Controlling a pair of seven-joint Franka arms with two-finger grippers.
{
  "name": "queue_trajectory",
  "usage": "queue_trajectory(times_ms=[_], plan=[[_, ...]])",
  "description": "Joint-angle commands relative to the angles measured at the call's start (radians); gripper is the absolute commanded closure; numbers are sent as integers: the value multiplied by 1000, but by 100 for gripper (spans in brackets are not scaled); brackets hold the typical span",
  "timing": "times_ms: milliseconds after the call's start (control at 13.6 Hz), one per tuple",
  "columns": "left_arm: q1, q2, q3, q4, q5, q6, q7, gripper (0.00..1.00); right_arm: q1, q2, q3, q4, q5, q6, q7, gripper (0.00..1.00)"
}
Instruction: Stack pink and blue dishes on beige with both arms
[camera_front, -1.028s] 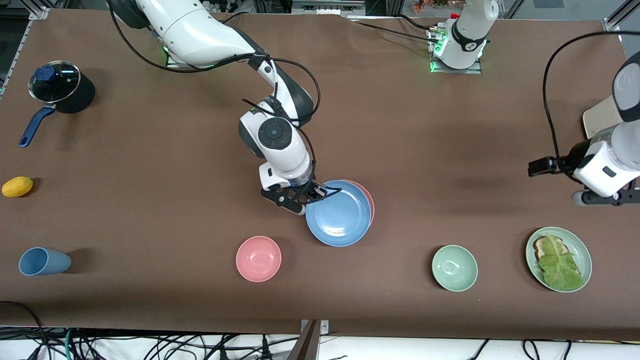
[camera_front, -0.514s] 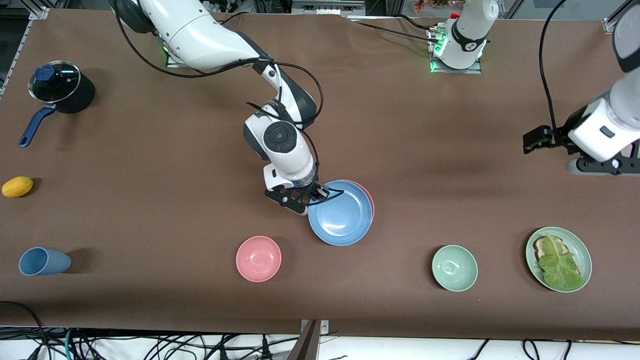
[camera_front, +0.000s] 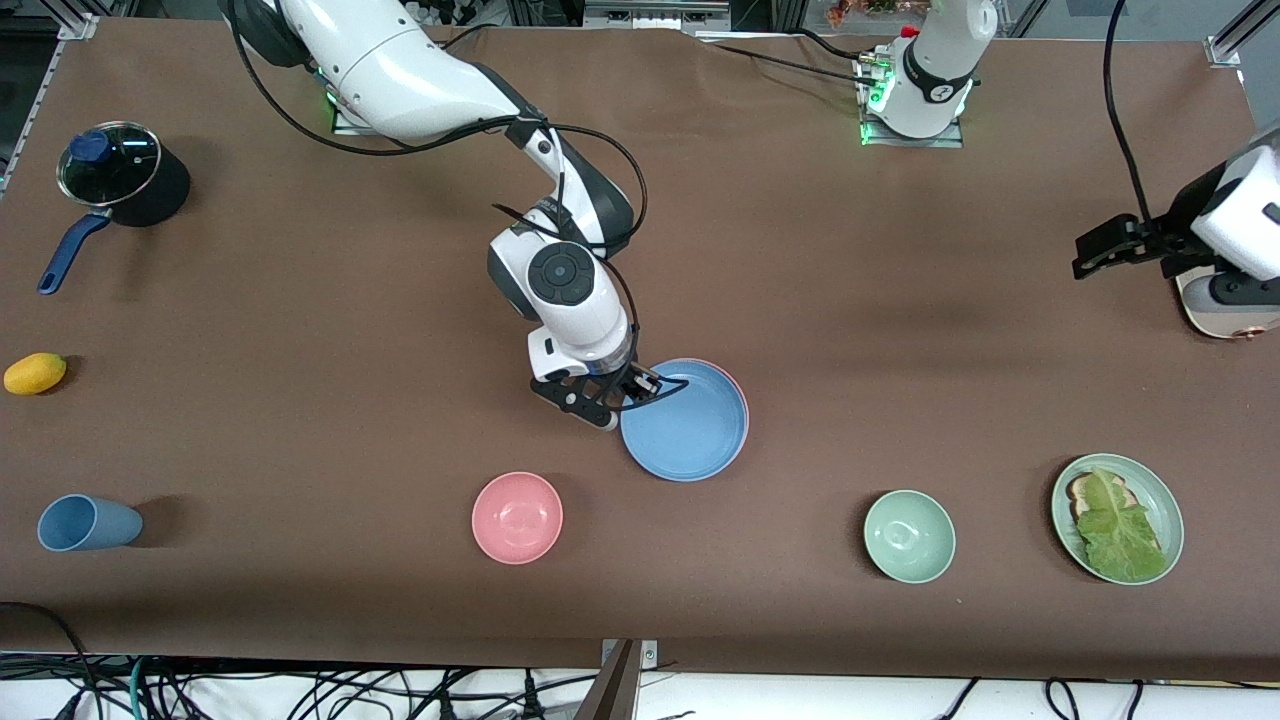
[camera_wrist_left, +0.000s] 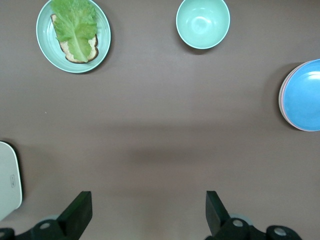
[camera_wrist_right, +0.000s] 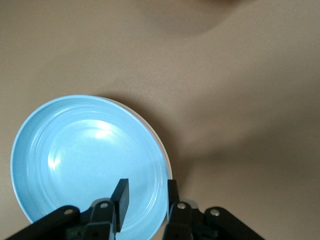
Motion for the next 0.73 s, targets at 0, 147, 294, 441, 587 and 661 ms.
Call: queue_trajectory(times_ms=[0, 147, 294, 441, 587, 661], plan=[[7, -30, -1, -23, -23, -7, 32, 0, 3, 11, 3, 40, -20, -25, 16, 50], [11, -30, -1, -22, -25, -7, 113, 0, -6, -7, -15, 48, -22, -100, -7, 44], [9, -34, -2, -11, -23, -17, 107, 0, -31, -36, -32, 57, -20, -181, -100, 33], [0, -54, -6, -7, -20, -40, 107, 0, -84, -74, -32, 55, -18, -241, -264, 12], [3, -54, 1, -7, -32, -46, 107, 0, -146, -145, -32, 7, -15, -292, -402, 0], [1, -53, 2, -7, -34, -49, 103, 0, -182, -179, -34, -24, -11, -320, -462, 0]])
